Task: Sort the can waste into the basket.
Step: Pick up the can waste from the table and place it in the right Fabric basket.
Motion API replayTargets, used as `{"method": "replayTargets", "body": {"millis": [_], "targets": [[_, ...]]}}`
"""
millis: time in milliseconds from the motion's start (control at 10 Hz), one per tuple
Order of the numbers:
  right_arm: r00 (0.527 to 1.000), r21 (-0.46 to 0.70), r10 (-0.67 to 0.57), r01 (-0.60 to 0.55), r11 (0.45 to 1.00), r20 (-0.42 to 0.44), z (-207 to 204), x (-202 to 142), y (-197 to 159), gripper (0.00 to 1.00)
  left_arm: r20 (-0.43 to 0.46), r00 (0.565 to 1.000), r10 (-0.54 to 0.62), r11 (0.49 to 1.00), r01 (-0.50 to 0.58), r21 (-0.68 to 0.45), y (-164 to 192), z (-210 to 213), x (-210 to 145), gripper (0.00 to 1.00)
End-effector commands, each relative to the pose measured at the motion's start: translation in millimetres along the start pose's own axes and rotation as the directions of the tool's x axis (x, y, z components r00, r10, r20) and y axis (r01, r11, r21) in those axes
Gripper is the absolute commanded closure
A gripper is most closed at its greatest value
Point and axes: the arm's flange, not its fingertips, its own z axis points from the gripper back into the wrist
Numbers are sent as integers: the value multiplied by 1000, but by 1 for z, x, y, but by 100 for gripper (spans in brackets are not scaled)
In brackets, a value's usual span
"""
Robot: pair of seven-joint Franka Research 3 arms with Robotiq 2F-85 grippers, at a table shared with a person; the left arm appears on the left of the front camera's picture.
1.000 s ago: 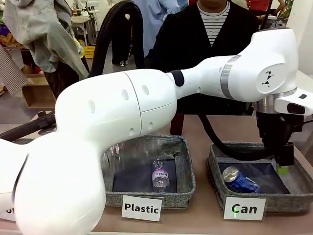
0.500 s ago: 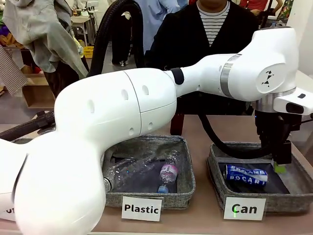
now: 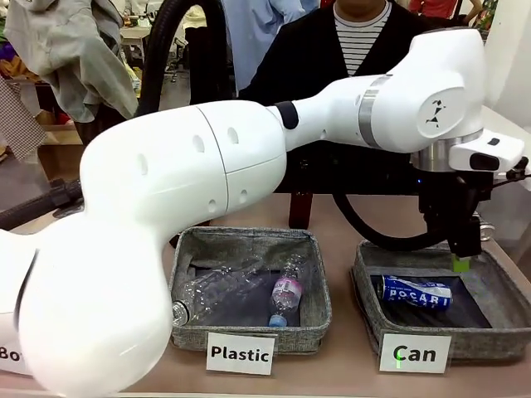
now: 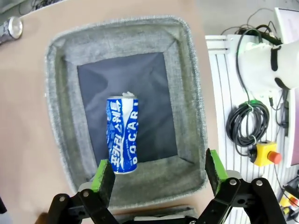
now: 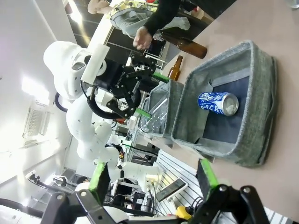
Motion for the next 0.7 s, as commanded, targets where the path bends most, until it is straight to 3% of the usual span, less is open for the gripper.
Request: {"method": "replayTargets", "body": {"millis": [0,200,300,400,600], "targets": [[1000,-21,3,-3,1000,20,-9,-3,10,0,-8,1000,30,999,-30,-27,-14,3,-21,0],[1000,-35,14,-13,999,23,-23,-1,18,0,1,999,50,996,-50,-73,-22,20,-38,0],[1000,-75,24,-23,997,15,-34,1,23,0,-30,996,90,981,-94,-168,-32,29,-58,0],[999,-89,39,-39,995,-4,-44,5,30,0,-113,977,183,948,-206,-245,-42,37,-88,0],[997,-115,50,-56,992,-52,-68,17,47,0,-345,866,362,793,-481,-375,-70,37,-154,0]]}}
